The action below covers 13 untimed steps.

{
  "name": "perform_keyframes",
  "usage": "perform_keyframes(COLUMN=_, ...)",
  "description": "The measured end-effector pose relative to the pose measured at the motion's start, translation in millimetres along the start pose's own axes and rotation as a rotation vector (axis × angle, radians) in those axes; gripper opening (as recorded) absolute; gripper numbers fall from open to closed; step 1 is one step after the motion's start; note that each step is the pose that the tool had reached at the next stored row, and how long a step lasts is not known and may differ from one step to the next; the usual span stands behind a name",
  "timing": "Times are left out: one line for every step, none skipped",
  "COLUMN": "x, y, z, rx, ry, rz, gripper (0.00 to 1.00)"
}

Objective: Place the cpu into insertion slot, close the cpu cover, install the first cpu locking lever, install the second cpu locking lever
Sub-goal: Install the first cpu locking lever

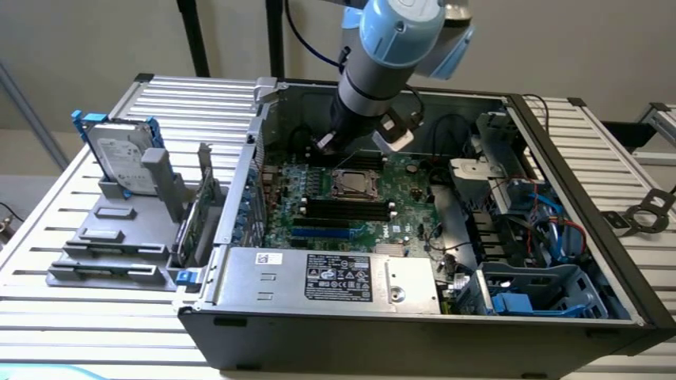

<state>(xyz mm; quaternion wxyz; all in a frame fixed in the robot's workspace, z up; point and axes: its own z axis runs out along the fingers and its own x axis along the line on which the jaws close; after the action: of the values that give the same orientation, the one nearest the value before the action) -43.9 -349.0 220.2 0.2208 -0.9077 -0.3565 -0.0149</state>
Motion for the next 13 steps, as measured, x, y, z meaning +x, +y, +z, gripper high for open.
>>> perform_keyframes(x=-0.1, y=0.3, z=0.7, rx=-0.0056, ry=0.0034, rz=-0.003, gripper=0.11)
perform_keyframes(x=-0.3, y=0.6, z=1.3, rx=-0.0106, ry=0.0059, rz=-0.006, gripper=0.11)
perform_keyframes(x=-0.4, y=0.9, z=2.1, rx=-0.0149, ry=0.0079, rz=-0.009, gripper=0.11)
perform_keyframes(x=-0.6, y=1.3, z=3.0, rx=-0.0179, ry=0.0088, rz=-0.011, gripper=0.11)
perform_keyframes(x=-0.8, y=1.8, z=4.2, rx=-0.0199, ry=0.0088, rz=-0.013, gripper=0.11)
perform_keyframes(x=-1.1, y=2.5, z=5.7, rx=-0.0206, ry=0.008, rz=-0.015, gripper=0.11)
perform_keyframes(x=-1.4, y=3.2, z=7.4, rx=-0.0209, ry=0.0075, rz=-0.016, gripper=0.11)
perform_keyframes(x=-1.7, y=3.8, z=9.0, rx=-0.0209, ry=0.0072, rz=-0.017, gripper=0.11)
perform_keyframes(x=-2.0, y=4.5, z=10.7, rx=-0.0208, ry=0.0067, rz=-0.018, gripper=0.11)
perform_keyframes(x=-2.3, y=5.1, z=12.4, rx=-0.0209, ry=0.0059, rz=-0.019, gripper=0.11)
perform_keyframes(x=-2.6, y=5.7, z=14.1, rx=-0.0212, ry=0.0052, rz=-0.019, gripper=0.11)
perform_keyframes(x=-2.7, y=6.2, z=15.8, rx=-0.0216, ry=0.0045, rz=-0.02, gripper=0.11)
perform_keyframes(x=-2.7, y=6.5, z=17.2, rx=-0.022, ry=0.0038, rz=-0.02, gripper=0.11)
